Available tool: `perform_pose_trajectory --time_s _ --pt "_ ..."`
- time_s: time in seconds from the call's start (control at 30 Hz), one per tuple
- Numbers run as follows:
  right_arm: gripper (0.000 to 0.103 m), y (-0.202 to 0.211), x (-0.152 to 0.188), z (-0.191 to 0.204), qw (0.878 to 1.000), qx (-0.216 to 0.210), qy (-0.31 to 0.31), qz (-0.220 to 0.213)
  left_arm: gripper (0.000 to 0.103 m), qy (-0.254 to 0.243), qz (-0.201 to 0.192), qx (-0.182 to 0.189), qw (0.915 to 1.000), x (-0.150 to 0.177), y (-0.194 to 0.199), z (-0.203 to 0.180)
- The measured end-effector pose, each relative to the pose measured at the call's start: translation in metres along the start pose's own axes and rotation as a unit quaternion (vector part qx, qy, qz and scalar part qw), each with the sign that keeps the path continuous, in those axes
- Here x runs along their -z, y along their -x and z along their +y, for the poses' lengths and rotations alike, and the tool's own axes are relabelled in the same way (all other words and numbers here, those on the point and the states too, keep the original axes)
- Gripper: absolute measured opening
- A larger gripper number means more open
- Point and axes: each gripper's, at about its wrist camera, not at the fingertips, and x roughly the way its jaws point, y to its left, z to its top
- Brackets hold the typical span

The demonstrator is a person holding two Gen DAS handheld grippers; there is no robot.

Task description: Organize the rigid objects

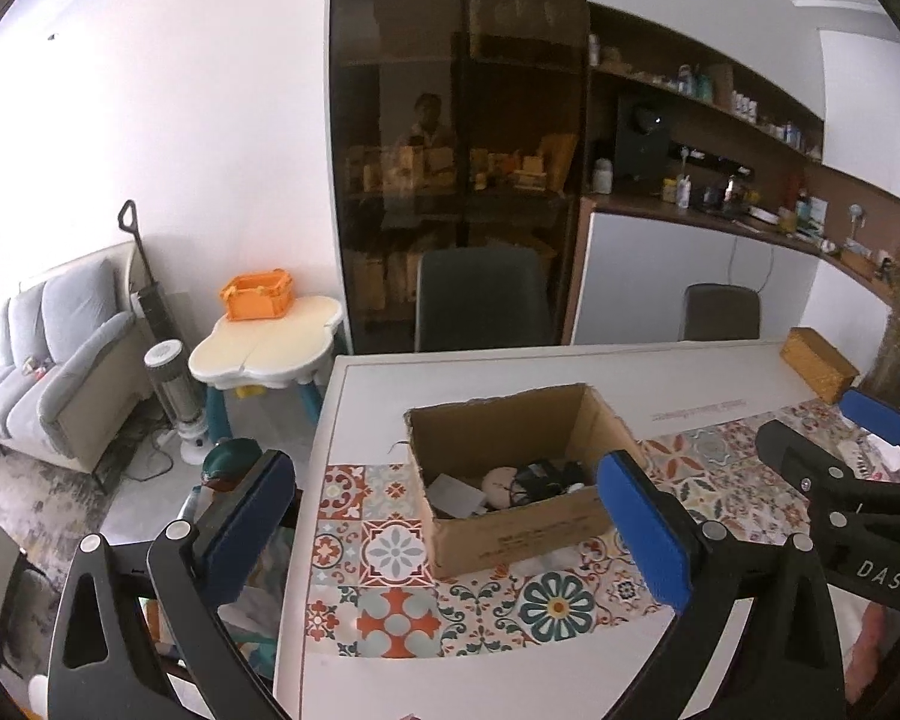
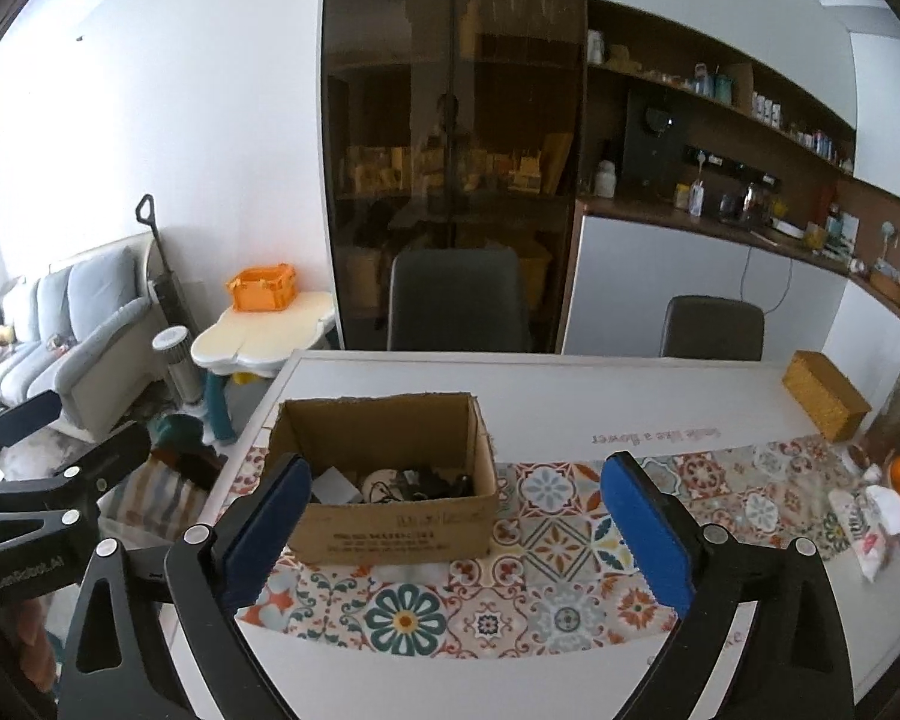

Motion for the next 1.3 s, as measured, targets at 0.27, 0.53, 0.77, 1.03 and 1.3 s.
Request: perform_pose_trajectory --time_s 0.27,0.53,0.77,1.03,1.3 --pt "0.098 0.028 0.008 0.003 1.000 0.007 -0.003 -0.021 0.103 -0.006 -0.022 -0.009 0.9997 0.006 0.026 0.001" --pt "0.098 0.036 0.015 -0.001 1.000 0.006 -0.016 -0.024 0.103 -0.024 -0.031 -0.003 0.9992 0.008 0.034 -0.004" --pt "0.098 0.038 0.016 0.000 1.000 0.006 -0.016 -0.026 0.103 -0.019 -0.031 0.003 0.9993 0.009 0.033 -0.001" --pt "0.098 0.041 0.015 0.002 1.000 0.006 -0.014 -0.027 0.103 -0.018 -0.033 0.004 0.9993 0.009 0.034 0.000" --pt "0.098 0.041 0.013 0.002 0.999 0.004 -0.014 -0.028 0.103 -0.019 -0.035 0.001 0.9992 0.008 0.035 0.001"
